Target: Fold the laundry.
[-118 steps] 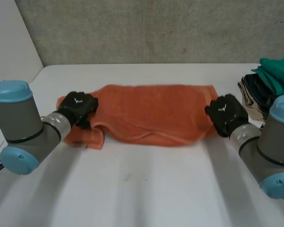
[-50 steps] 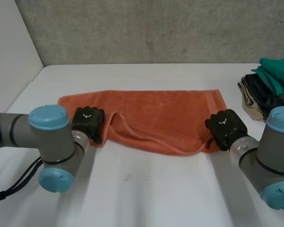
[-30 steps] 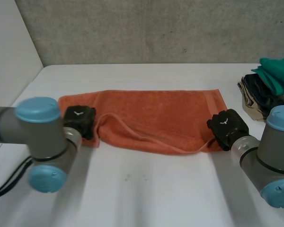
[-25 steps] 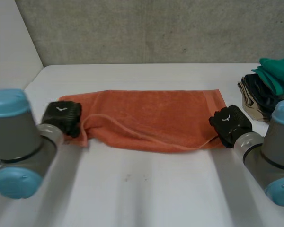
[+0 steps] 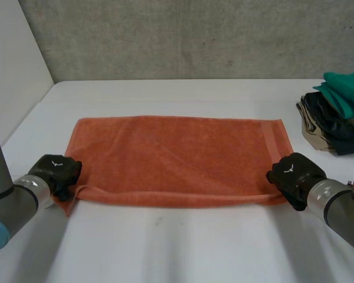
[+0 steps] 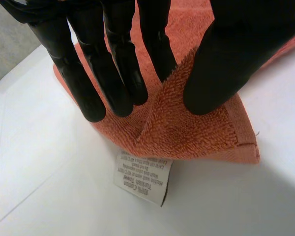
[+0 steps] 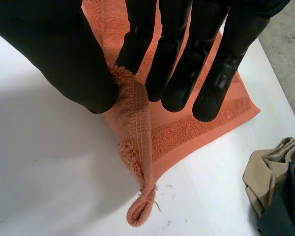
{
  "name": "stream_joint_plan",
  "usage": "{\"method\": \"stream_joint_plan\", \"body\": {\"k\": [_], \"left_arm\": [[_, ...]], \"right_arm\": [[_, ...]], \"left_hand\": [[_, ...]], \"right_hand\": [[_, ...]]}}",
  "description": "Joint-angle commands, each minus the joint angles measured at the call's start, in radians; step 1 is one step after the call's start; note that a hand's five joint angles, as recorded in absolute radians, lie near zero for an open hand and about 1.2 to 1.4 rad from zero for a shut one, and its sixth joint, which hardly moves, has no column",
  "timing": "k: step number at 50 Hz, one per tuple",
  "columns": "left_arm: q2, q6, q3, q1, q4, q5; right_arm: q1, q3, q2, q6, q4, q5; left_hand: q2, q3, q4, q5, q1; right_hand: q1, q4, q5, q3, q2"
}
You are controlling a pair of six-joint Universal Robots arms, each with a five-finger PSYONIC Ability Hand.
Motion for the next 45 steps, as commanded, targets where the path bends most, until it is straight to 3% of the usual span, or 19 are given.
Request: {"method": "stream_joint_plan", "body": {"k": [1,8,14,18,28,33,37,39,45], "left_arm": [[0.093,-0.017,-0.023,-0.035,0.013,-0.057],[0.247,-0.021,-0.086,-0.078,0.014,-0.070],[0.247,-0.044,-0.124,-0.105,0.022,-0.071],[0.199,-0.067,-0.127,-0.131,0.047,-0.084],[-0.012,-0.064,-0.069,-0.133,0.283,-0.237],[-0.071,-0.060,-0.060,-0.128,0.294,-0.242],[-0.066,-0.058,-0.074,-0.124,0.292,-0.240],[-0.051,-0.054,-0.091,-0.122,0.291,-0.239],[0.044,-0.038,-0.143,-0.121,0.286,-0.237]], "right_arm": [[0.001,0.025,0.016,0.051,-0.067,-0.004],[0.001,0.025,0.014,0.053,-0.071,-0.004],[0.001,0.035,0.016,0.053,-0.088,-0.004],[0.002,0.036,0.019,0.053,-0.090,-0.004],[-0.001,0.050,0.019,0.053,-0.102,-0.004],[-0.002,0.050,0.019,0.053,-0.111,0.001],[-0.002,0.048,0.019,0.053,-0.111,0.001],[-0.002,0.045,0.017,0.053,-0.111,0.001],[-0.007,0.024,0.017,0.063,-0.099,0.002]], "left_hand": [[-0.191,-0.190,-0.191,-0.184,-0.155],[-0.383,-0.381,-0.382,-0.375,-0.347],[-0.430,-0.428,-0.429,-0.422,-0.394],[-0.442,-0.440,-0.441,-0.434,-0.406],[-0.403,-0.402,-0.403,-0.396,-0.367],[-0.163,-0.162,-0.163,-0.155,-0.127],[0.145,0.146,0.145,0.153,0.181],[0.403,0.404,0.403,0.410,0.439],[0.404,0.405,0.404,0.411,0.440]], "right_hand": [[0.348,0.201,0.227,0.208,0.217],[0.348,0.201,0.227,0.208,0.217],[0.348,0.201,0.227,0.208,0.217],[0.348,0.201,0.227,0.208,0.217],[0.348,0.201,0.227,0.208,0.217],[0.348,0.201,0.227,0.208,0.217],[0.348,0.201,0.227,0.208,0.217],[0.348,0.201,0.227,0.208,0.217],[0.348,0.201,0.227,0.208,0.217]]}}
